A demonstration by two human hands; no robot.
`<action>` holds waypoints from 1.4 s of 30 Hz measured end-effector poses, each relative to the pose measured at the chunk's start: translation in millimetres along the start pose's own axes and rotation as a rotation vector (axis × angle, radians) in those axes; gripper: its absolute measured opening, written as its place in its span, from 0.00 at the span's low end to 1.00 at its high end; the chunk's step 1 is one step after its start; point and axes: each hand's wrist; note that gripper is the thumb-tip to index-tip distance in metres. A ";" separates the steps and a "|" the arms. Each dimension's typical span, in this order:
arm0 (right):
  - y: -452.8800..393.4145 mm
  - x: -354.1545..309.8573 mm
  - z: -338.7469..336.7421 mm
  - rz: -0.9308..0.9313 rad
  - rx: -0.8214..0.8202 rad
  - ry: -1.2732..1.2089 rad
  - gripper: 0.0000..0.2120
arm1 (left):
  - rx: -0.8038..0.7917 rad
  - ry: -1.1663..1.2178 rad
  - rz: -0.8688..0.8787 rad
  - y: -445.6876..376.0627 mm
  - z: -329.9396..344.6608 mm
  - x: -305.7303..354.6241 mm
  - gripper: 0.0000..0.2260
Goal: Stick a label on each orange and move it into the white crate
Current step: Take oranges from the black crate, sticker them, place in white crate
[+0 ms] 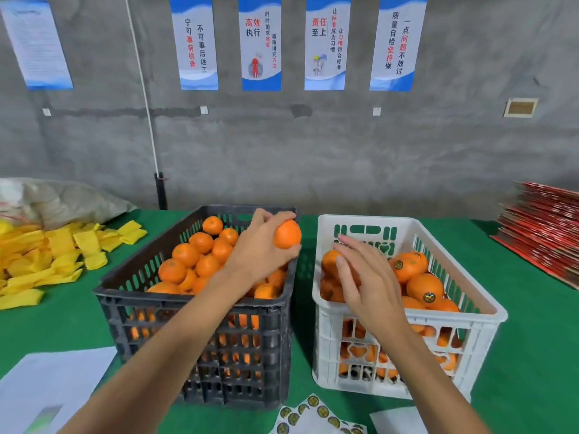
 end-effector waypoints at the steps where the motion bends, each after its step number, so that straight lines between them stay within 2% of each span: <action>1: -2.5 -14.1 -1.3 0.016 -0.013 -0.104 0.16 | 0.071 0.082 0.068 17.2 -1.0 11.4 0.29; 3: 0.4 -42.4 -7.2 0.079 -0.036 -0.317 0.19 | 0.129 0.228 0.198 55.5 3.1 31.4 0.31; 5: 16.1 -60.4 -12.0 0.128 -0.043 -0.465 0.21 | 0.139 0.268 0.281 93.4 16.2 41.5 0.32; 8: 64.9 -64.2 -14.6 0.192 -0.102 -0.502 0.22 | 0.103 0.285 0.205 148.2 38.2 38.4 0.33; 11: 124.1 -53.4 -13.8 0.243 -0.277 -0.494 0.22 | -0.042 0.240 0.122 199.8 61.6 23.5 0.31; 14: 175.2 -37.7 -12.9 0.289 -0.468 -0.469 0.20 | -0.180 0.283 -0.061 242.7 90.2 8.5 0.31; 17: 215.4 -20.3 -12.7 0.275 -0.653 -0.306 0.18 | -0.215 0.487 -0.412 277.0 114.6 0.0 0.31; 19: 235.1 -15.1 -12.9 0.210 -0.794 -0.253 0.23 | -0.149 0.672 -0.585 293.5 124.1 -5.0 0.29; 22: 248.4 -17.0 -9.3 0.138 -0.923 -0.194 0.35 | 0.034 0.887 -0.682 306.4 133.4 -12.4 0.22; 25: 251.3 -20.3 -2.4 -0.009 -0.910 -0.049 0.37 | 0.147 0.985 -0.771 305.1 134.0 -15.9 0.20; 28: 252.2 -19.8 0.6 -0.049 -0.867 -0.014 0.35 | 0.196 1.082 -0.813 303.0 134.8 -20.1 0.22; 35: 252.7 -26.5 8.5 0.012 -0.704 -0.086 0.16 | 0.222 1.126 -0.793 303.2 136.2 -21.3 0.22; 38: 254.9 -31.0 10.8 0.149 -0.667 -0.160 0.09 | 0.210 1.103 -0.784 304.8 136.3 -22.8 0.21; 42: 246.3 -36.2 13.4 0.489 -0.739 -0.394 0.01 | 0.171 1.086 -0.764 306.2 135.5 -26.3 0.21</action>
Point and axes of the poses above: each hand's wrist, its own y-axis away from the middle knuckle, its own z-axis out of the palm, x = y × z, and after that the axes turned 12 degrees about y, right-handed
